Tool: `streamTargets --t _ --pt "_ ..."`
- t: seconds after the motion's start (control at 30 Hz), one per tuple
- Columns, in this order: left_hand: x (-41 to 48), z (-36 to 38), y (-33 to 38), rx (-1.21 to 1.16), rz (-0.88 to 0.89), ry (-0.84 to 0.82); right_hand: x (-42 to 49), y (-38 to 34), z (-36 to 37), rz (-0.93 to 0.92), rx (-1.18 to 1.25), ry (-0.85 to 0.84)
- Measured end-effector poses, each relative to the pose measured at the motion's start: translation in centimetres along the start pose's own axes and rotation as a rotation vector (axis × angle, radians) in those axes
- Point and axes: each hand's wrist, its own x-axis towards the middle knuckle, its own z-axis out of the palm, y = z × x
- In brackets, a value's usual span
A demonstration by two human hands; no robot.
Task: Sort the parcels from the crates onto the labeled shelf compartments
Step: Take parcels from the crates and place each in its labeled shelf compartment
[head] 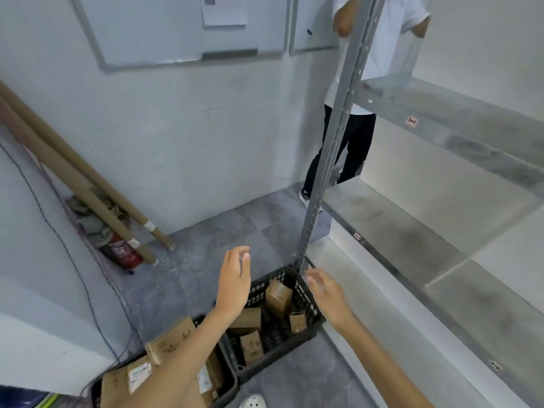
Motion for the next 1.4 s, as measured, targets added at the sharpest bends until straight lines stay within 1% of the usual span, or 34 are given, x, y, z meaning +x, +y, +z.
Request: streamTargets --t 0.1,0.27,0.4,0.53,0.63,0.7,0.83,0.9,1.0,1.1,1.13,1.2,1.3,1.4 --pt "3.0 2.2 -3.0 0.044 -0.064 -0.095 3.3 2.1 1.1 0.114 0.017 -0.014" --pt "7.6 6.2 -8.9 0.162 -0.128 -0.268 8.8 6.3 3.0 0.297 0.061 0.025" --pt "9.9 10.4 -15.5 0.193 -0.297 -0.344 13.7 11.9 5.3 0.524 0.171 0.02" --pt "11.5 16.8 -23.9 0.187 -0.422 -0.38 19.7 19.8 9.1 0.611 0.182 0.004" --pt "12.9 22.6 -30.9 0.121 -0.508 -0.371 24.4 27.4 12.8 0.661 0.173 -0.044" --pt "14.3 25.7 -35.2 0.095 -0.558 -0.372 27.2 31.8 15.0 0.708 0.219 -0.05" --pt "16.4 32.9 -45.5 0.103 -0.618 -0.397 33.0 41.5 20.6 0.865 0.308 -0.039" --pt "17.1 36.2 -49.5 0.099 -0.616 -0.39 35.6 45.7 23.4 0.861 0.318 -0.046" --pt "18.1 40.4 -53.9 0.095 -0.527 -0.435 38.8 50.2 26.9 0.853 0.335 -0.016" --pt "17.9 43.0 -56.6 0.06 -0.542 -0.461 40.5 52.6 29.6 0.858 0.477 -0.03" --pt "17.7 43.3 -57.0 0.076 -0.554 -0.448 40.6 52.9 30.2 0.849 0.495 -0.036" --pt "17.3 42.8 -56.9 0.076 -0.625 -0.407 40.0 53.1 30.5 0.828 0.448 -0.028" --pt "16.6 40.1 -54.0 -0.016 -0.745 -0.342 37.6 51.1 28.9 0.827 0.481 -0.001" --pt "15.9 36.1 -48.4 0.119 -0.793 -0.297 34.6 45.9 25.9 0.784 0.443 0.019"
